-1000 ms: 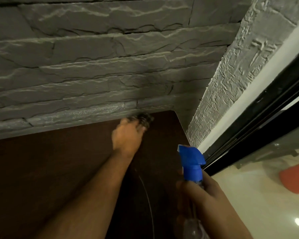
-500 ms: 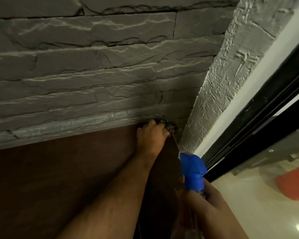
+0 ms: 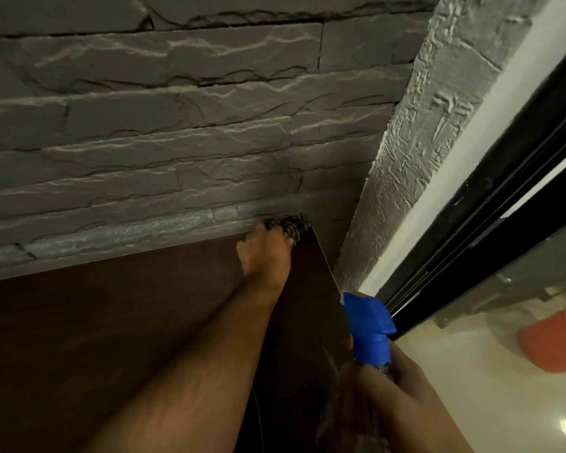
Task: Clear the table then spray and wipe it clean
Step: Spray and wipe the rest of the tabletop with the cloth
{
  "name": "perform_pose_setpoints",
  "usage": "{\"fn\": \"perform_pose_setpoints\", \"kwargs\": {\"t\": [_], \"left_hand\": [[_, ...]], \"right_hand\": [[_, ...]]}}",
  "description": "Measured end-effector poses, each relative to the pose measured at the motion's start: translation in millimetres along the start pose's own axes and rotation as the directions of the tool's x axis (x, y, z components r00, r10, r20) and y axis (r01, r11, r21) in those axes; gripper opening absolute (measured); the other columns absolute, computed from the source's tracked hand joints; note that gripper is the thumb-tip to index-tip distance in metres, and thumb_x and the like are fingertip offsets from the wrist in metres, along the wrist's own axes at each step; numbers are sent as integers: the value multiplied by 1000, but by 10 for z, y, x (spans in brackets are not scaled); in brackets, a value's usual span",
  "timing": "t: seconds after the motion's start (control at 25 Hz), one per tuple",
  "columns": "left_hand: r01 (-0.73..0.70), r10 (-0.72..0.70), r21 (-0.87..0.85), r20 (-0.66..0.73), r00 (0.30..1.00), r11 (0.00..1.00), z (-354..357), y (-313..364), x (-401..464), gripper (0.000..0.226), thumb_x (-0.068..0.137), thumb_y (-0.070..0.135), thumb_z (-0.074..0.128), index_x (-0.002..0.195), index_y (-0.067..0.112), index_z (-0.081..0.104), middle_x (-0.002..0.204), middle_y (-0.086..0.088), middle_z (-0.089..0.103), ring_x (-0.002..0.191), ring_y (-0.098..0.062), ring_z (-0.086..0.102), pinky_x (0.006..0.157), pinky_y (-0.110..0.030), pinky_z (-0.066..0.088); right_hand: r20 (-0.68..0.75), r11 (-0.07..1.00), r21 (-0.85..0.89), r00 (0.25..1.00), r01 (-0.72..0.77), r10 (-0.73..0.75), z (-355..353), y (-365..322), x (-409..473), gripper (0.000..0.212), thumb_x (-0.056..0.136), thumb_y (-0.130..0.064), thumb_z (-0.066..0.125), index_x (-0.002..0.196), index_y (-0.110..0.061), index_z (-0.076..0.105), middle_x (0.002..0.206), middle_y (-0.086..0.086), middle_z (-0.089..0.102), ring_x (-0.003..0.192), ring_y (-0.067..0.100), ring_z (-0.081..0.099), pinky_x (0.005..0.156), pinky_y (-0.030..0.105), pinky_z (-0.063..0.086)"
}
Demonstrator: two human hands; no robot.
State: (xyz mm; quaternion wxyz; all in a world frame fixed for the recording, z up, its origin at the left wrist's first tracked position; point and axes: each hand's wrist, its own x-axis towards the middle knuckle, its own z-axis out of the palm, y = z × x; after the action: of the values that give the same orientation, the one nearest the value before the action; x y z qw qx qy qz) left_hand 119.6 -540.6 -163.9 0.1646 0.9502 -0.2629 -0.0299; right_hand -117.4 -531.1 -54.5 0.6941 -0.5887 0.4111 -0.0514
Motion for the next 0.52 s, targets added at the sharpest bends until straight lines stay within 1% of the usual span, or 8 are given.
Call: {"fn": "perform_pose_setpoints", "kwargs": {"t": [0.08, 0.16, 0.2, 0.24, 0.32, 0.4, 0.48, 0.52], "left_hand": [[-297, 306, -79, 132, 943, 951, 42, 117, -226, 34, 94, 44, 49, 124, 29, 55, 121, 1, 49, 103, -16, 50, 90, -37, 42], [-471, 479, -88, 185, 858, 878, 20, -9, -265, 39, 94, 46, 48, 130, 32, 51, 122, 3, 49, 106, -15, 50, 94, -37, 40], [-409, 408, -22, 131, 904, 912, -35, -143, -182, 39, 94, 47, 47, 129, 30, 52, 121, 1, 51, 105, -16, 52, 91, -36, 41], [-233, 231, 51, 41, 972, 971, -97, -314, -91, 39, 94, 47, 47, 128, 28, 53, 119, -2, 53, 104, -19, 54, 87, -37, 42], [58, -51, 108, -58, 997, 992, -192, -569, -138, 41, 94, 47, 47, 127, 23, 55, 118, -7, 54, 102, -24, 57, 81, -37, 45], [-165, 166, -17, 46, 985, 986, -167, -525, -396, 40, 95, 46, 48, 129, 25, 55, 121, -3, 50, 103, -20, 55, 82, -33, 45], [-534, 560, -169, 193, 806, 828, -99, -343, -793, 42, 94, 47, 49, 132, 30, 51, 121, 4, 46, 104, -14, 50, 87, -31, 43], [-617, 644, -182, 216, 734, 765, -77, -329, -834, 43, 93, 49, 49, 133, 32, 50, 120, 5, 46, 105, -12, 49, 89, -33, 42]], "right_hand": [[-37, 1000, 10, 999, -9, 9, 33, -14, -41, 35, 57, -27, 69, 86, -38, 53, 56, -9, 65, 47, -5, 61, 52, 16, 42], [-21, 1000, 16, 1000, -21, 22, 71, 3, -79, 46, 51, -29, 72, 94, -36, 55, 58, -8, 66, 48, -2, 62, 48, 15, 43], [-8, 1000, -11, 1000, -24, 24, 83, 17, -99, 60, 45, -30, 70, 103, -32, 56, 64, -5, 68, 50, 1, 63, 48, 15, 44], [-8, 999, -33, 1000, -28, 28, 88, 49, -122, 67, 43, -29, 66, 109, -29, 55, 69, 0, 67, 50, 3, 64, 46, 15, 45], [-20, 999, -12, 999, -32, 32, 105, 42, -187, 64, 43, -26, 64, 106, -30, 54, 68, 2, 66, 48, 5, 64, 44, 15, 46], [-8, 1000, -15, 1000, -18, 18, 129, 26, -238, 65, 41, -28, 67, 104, -29, 54, 68, 3, 68, 50, 8, 65, 46, 17, 48], [-6, 999, 38, 1000, -26, 26, 181, -6, -298, 47, 51, -21, 67, 96, -28, 55, 53, -2, 67, 42, 4, 62, 38, 12, 45], [-10, 997, 69, 999, -38, 39, 215, -35, -336, 37, 59, -16, 68, 91, -28, 53, 43, -5, 63, 37, 1, 59, 33, 9, 42]]}}
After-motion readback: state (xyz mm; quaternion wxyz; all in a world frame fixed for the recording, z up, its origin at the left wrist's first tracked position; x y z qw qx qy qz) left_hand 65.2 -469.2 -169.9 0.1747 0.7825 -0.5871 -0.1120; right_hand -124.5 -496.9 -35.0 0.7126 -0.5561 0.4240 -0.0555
